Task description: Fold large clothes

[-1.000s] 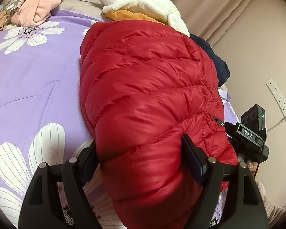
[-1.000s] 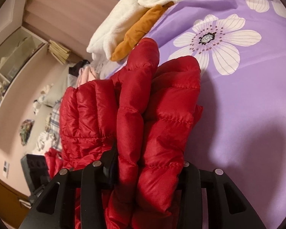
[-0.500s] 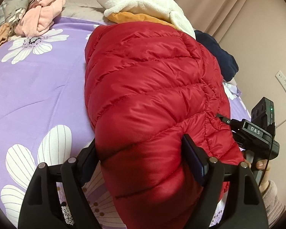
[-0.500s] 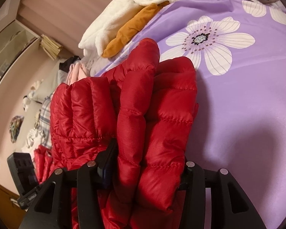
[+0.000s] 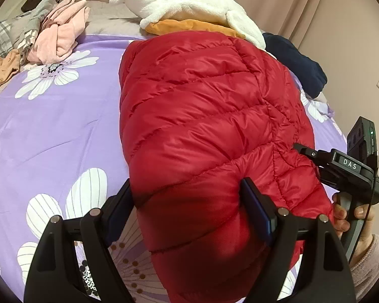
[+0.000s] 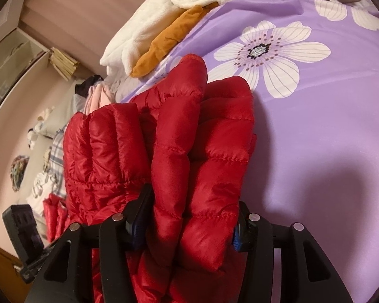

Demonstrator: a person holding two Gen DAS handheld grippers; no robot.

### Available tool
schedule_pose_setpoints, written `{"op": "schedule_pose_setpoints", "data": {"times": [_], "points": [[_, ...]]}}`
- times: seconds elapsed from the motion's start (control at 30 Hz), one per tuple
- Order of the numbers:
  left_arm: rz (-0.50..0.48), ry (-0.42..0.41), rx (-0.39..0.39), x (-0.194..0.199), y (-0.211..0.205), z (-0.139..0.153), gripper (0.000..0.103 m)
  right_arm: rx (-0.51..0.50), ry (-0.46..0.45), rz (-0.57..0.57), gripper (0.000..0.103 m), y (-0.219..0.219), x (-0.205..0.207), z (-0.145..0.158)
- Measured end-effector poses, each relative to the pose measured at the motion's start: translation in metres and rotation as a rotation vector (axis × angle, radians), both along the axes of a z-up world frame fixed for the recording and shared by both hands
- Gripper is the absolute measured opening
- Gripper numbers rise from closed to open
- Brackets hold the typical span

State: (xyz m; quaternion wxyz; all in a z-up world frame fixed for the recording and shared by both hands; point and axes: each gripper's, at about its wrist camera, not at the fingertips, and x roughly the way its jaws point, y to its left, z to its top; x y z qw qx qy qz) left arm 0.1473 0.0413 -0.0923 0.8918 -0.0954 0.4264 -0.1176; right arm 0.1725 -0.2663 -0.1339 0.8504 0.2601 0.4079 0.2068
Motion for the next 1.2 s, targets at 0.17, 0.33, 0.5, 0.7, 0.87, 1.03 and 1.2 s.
{"op": "schedule_pose_setpoints", "data": {"times": [0.17,0.33,0.5,0.7,0.87,1.03,1.2], "points": [[0.007,0.001,0.022,-0.002,-0.003,0.001,0.083,-0.001,0.004,-0.005,0.050,-0.001,-0.001,0.000],[0.011,-0.001,0.041,-0.004,-0.006,0.003,0.083,-0.005,0.005,-0.008,0.050,0.000,-0.001,0.001],[0.015,-0.002,0.057,-0.007,-0.009,0.004,0.083,-0.003,0.007,-0.010,0.050,-0.001,-0.002,0.001],[0.020,-0.006,0.075,-0.010,-0.011,0.006,0.083,-0.002,0.010,-0.015,0.050,-0.003,-0.003,0.001],[0.026,-0.007,0.084,-0.011,-0.011,0.007,0.083,0.001,0.017,-0.025,0.050,-0.005,-0.004,0.001],[0.033,-0.004,0.091,-0.014,-0.012,0.008,0.083,-0.006,0.019,-0.031,0.051,-0.006,-0.008,0.002],[0.037,-0.003,0.099,-0.016,-0.012,0.009,0.083,-0.022,0.010,-0.045,0.051,-0.008,-0.013,0.008]]}}
